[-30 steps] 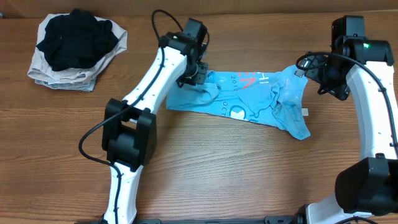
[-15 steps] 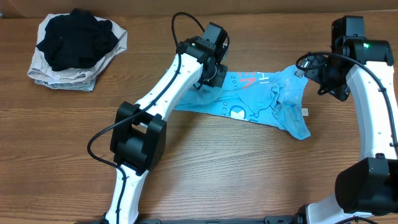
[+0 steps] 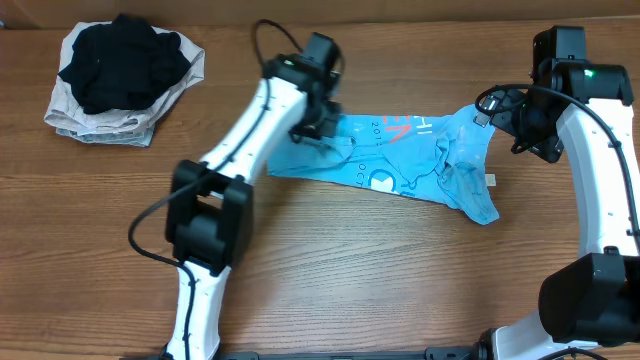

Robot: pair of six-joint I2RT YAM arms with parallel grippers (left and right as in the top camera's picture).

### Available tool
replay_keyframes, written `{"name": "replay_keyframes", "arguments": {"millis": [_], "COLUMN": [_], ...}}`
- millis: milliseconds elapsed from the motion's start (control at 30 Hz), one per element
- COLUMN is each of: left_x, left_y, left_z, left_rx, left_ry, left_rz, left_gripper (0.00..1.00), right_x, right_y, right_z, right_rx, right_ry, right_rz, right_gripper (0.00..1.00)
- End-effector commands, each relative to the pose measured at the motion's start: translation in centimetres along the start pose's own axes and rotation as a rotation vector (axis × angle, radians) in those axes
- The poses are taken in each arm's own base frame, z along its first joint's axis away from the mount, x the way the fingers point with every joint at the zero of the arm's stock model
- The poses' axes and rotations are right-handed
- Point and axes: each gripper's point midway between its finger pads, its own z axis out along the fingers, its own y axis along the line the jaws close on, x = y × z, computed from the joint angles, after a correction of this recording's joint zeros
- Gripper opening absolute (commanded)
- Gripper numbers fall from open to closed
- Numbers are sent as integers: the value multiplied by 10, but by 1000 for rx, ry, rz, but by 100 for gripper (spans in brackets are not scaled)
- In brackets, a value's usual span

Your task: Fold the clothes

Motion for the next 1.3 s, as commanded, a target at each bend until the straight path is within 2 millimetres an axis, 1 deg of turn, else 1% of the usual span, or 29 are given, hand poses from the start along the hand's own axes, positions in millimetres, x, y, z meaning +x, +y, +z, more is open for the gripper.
{"name": "replay_keyframes", "arguments": {"millis": [0, 100, 200, 367, 500, 533, 733, 900, 933, 1000, 1167, 1267], "left_x": [-12, -10, -7, 1, 12, 17, 32, 37, 39, 42, 49, 47], "left_y": [55, 67, 61, 34, 14, 2, -33, -61, -72, -84, -106, -107], "left_z": [-7, -8, -7, 1, 10, 15, 32, 39, 40, 42, 44, 44], "left_rx": [-21, 34, 96, 197, 205, 206, 211, 227, 233, 240, 252, 256], "left_ry": [-21, -4, 12, 40, 69, 80, 95, 81, 77, 75, 70, 62], "left_rz": [-123, -152, -131, -113, -76, -50, 32, 93, 118, 142, 186, 183], "left_gripper": [4, 4, 4, 4, 4, 4, 4, 4, 4, 4, 4, 5], "right_x": [-5, -6, -7, -6, -6, -7, -6, -5, -5, -5, -4, 0], "right_y": [-1, -1, -1, -1, -1, -1, -1, -1, -1, -1, -2, 0], "right_z": [-7, -7, -7, -7, -7, -7, -7, -7, -7, -7, -7, -4], "right_rx": [-9, -10, -12, -12, -11, -12, -10, -9, -9, -9, -7, -19], "right_ry": [-24, -27, -30, -29, -28, -29, -26, -23, -23, -23, -18, 0], "right_rz": [-4, -4, -4, -4, -4, -4, -4, -4, -5, -4, -4, -5], "right_gripper": [100, 100, 100, 100, 100, 100, 100, 100, 100, 100, 100, 100]}}
